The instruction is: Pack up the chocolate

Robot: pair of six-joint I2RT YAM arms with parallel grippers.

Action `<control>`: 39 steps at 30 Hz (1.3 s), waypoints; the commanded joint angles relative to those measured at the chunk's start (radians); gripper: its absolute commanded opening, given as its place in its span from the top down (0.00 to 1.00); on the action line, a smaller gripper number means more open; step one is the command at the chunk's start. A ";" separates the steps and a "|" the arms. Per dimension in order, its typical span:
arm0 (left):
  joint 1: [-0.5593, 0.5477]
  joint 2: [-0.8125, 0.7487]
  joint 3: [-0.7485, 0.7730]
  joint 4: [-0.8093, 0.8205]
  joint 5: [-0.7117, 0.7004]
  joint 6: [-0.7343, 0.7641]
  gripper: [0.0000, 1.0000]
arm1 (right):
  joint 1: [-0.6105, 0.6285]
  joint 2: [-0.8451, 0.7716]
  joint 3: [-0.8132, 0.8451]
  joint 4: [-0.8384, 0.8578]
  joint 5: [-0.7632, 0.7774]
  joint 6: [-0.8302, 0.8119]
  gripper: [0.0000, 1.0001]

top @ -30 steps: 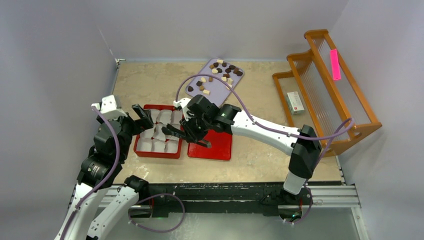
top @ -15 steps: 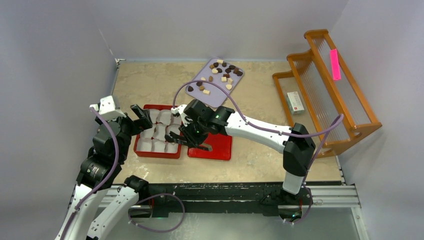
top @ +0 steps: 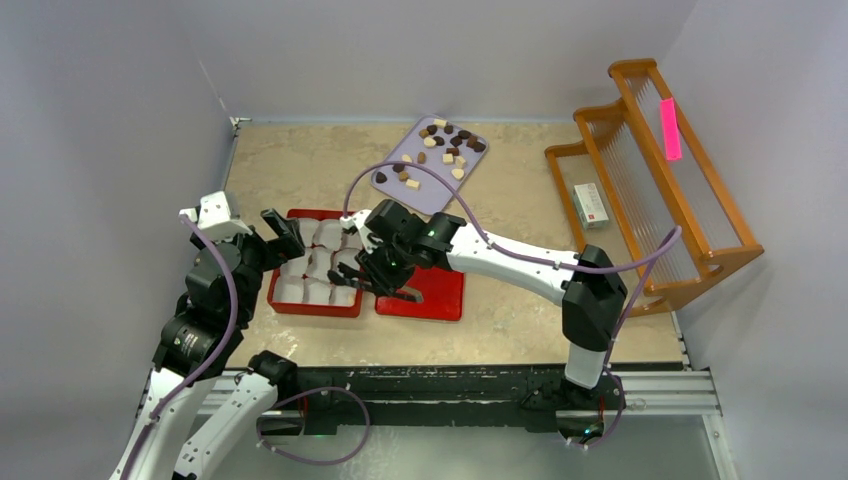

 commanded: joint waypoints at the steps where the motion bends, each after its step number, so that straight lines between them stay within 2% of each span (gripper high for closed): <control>1: 0.009 -0.003 -0.004 0.023 -0.012 -0.006 0.00 | 0.005 -0.019 0.056 0.008 0.011 -0.005 0.63; 4: 0.009 0.004 -0.004 0.024 -0.007 -0.005 0.00 | 0.004 -0.045 0.056 -0.001 0.021 0.023 0.64; 10: 0.009 0.017 -0.004 0.021 -0.002 -0.001 0.00 | -0.024 -0.102 0.057 -0.013 0.144 0.014 0.65; 20: 0.009 0.021 -0.021 0.047 0.068 0.018 0.00 | -0.230 -0.158 0.016 -0.025 0.224 -0.005 0.66; 28: 0.009 0.047 -0.022 0.052 0.109 0.027 0.00 | -0.391 -0.115 0.060 -0.018 0.261 -0.038 0.66; 39: 0.009 0.034 -0.024 0.058 0.122 0.028 0.00 | -0.507 0.046 0.197 -0.054 0.208 -0.082 0.64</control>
